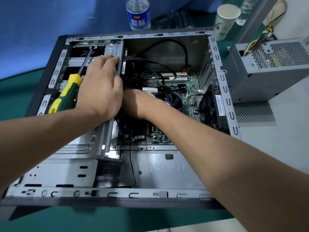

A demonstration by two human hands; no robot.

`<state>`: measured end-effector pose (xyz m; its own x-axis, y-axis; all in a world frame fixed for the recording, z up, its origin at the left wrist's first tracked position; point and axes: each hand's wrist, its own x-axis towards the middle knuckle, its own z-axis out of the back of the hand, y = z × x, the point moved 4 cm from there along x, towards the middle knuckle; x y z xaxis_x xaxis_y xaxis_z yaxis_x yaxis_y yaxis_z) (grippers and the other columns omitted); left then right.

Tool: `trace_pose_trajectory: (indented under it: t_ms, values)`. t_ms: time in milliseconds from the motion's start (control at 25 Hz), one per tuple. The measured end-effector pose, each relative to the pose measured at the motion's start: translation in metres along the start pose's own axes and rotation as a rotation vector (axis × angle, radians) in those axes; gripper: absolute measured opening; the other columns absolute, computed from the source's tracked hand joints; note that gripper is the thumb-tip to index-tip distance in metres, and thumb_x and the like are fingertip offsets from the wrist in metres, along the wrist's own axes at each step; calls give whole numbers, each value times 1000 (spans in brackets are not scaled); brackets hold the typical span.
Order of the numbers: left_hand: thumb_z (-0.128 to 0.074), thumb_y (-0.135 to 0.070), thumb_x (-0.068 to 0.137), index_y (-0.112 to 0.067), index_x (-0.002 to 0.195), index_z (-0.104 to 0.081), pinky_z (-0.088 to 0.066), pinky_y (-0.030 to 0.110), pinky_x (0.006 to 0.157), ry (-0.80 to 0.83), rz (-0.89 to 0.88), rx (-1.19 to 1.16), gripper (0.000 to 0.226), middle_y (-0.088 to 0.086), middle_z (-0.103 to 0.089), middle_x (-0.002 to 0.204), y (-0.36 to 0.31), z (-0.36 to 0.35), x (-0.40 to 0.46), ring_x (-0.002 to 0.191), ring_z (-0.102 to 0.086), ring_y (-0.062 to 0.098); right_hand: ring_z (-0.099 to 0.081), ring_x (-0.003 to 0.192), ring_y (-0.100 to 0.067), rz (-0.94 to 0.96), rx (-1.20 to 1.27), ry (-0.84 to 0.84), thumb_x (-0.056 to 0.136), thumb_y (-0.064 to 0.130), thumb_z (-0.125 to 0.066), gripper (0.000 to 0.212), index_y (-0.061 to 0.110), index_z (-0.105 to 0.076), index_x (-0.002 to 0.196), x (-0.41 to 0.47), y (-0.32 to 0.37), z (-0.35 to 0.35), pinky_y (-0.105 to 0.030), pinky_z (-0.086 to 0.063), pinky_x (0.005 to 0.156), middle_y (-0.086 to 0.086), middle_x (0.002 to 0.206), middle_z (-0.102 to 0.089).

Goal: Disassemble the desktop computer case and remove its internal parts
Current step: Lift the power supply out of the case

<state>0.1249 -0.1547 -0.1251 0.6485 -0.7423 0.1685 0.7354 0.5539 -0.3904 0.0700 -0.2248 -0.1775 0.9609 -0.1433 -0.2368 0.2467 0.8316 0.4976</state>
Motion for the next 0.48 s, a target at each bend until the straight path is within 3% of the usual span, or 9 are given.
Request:
trace_pose_trajectory:
  t_ms: [320, 480]
  values:
    - [-36, -16, 101, -8, 147, -39, -19, 32, 118, 3, 2, 1, 47, 11, -33, 153, -1, 1, 0, 143, -27, 22, -60, 105, -35, 9, 78, -102, 92, 11, -49, 23, 6, -65, 107, -1, 1, 6, -32, -34, 70, -18, 112, -66]
    - [-35, -17, 101, -9, 148, -38, -19, 31, 117, 1, 1, 2, 47, 10, -33, 154, 0, 0, 0, 143, -26, 21, -59, 110, -36, 8, 56, -97, 93, 12, -46, 27, 7, -63, 113, -1, -1, 5, -32, -33, 71, -18, 118, -63]
